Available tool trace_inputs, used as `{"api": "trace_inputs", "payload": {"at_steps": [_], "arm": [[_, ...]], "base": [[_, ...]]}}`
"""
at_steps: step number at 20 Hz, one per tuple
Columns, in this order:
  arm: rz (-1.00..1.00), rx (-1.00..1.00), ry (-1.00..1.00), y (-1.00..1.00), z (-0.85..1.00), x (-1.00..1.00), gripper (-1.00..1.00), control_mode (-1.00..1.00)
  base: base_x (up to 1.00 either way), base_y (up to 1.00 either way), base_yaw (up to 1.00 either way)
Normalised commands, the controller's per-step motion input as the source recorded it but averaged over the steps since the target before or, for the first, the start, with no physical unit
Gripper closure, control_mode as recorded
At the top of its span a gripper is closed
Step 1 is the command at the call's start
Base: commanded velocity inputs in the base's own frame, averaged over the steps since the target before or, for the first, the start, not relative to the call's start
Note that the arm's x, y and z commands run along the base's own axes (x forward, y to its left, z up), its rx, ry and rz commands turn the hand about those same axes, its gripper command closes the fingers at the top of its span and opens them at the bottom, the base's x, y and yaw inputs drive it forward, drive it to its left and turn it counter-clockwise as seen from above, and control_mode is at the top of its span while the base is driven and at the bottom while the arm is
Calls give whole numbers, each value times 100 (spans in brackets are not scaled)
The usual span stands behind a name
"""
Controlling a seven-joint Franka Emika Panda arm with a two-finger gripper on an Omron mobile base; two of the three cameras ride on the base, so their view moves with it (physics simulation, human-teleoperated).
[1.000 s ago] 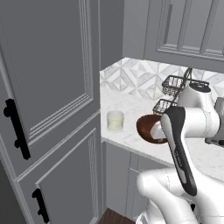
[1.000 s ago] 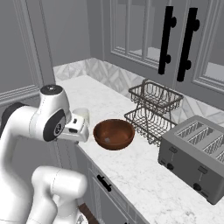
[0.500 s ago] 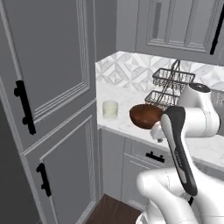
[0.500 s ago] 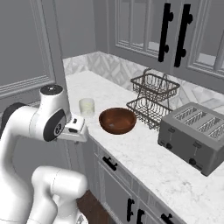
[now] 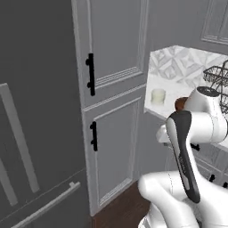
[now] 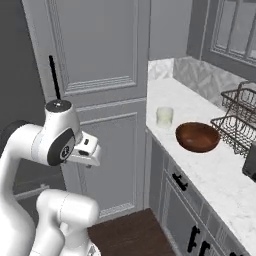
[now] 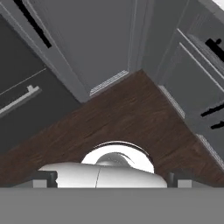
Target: Grab a lemon wedge from the fridge and one ice cube from the ice bowl, and put them in the glass of lemonade.
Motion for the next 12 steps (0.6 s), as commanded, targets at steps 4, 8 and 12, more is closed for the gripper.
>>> {"api": "trace_inputs", "payload": {"at_steps": [4, 8, 12], "arm": [[0, 0, 0, 0, 0, 0, -100, 100], [0, 0, 0, 0, 0, 0, -100, 100], [0, 0, 0, 0, 0, 0, -100, 100]], "base": [[-8, 18, 87], [-11, 83, 26], [0, 100, 47]]}}
